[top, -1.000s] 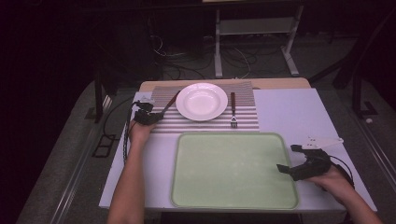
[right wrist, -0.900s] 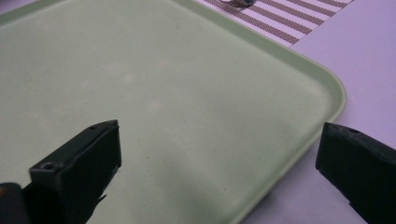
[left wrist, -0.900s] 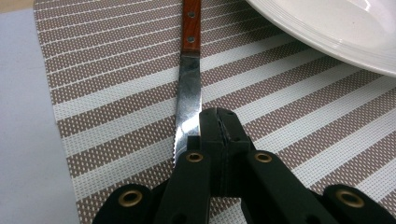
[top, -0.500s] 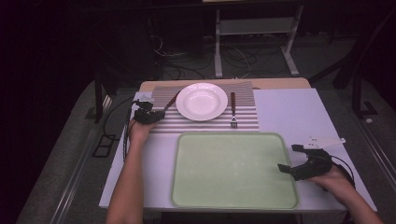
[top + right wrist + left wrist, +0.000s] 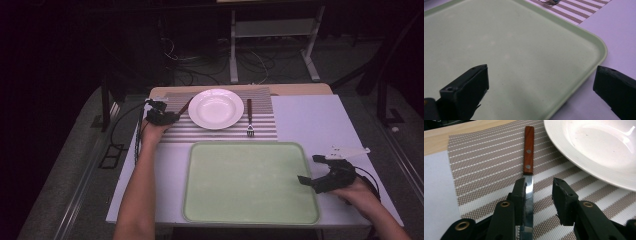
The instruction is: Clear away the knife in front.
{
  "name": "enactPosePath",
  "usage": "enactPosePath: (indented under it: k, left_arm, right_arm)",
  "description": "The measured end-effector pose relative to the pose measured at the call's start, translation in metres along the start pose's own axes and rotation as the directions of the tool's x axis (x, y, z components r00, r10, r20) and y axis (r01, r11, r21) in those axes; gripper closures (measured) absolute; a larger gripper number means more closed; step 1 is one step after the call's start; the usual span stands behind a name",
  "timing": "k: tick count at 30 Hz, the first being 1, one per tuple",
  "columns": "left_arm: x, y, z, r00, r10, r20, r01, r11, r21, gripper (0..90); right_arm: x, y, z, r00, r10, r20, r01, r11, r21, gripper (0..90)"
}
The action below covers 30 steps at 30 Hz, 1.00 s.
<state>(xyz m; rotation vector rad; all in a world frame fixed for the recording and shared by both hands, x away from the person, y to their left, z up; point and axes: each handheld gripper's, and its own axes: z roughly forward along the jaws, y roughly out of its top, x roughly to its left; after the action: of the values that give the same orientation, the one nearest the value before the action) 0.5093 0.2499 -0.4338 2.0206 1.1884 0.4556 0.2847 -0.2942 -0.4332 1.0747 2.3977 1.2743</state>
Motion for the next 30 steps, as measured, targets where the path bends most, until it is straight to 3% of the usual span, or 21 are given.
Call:
enactPosePath:
  k: [10,16,30]
  left_arm:
    - [0.007,0.014,0.011,0.9999,-0.017,-0.003,0.017,0.9998,-0.006,63.4]
    - [0.007,0.021,0.019,0.9998,-0.019,-0.011,0.019,0.9997,0.015,64.6]
    - [0.01,0.022,0.039,0.999,-0.023,-0.038,0.025,0.9986,0.046,66.8]
  right_arm:
    - [-0.001,0.0,-0.002,1.0,0.002,0.005,-0.002,1.0,-0.005,0.3]
    - [0.0,0.0,-0.003,0.9999,0.005,0.011,-0.005,1.0,-0.01,0.3]
    - [-0.001,-0.002,-0.006,0.9998,0.014,0.013,-0.014,1.0,-0.014,0.3]
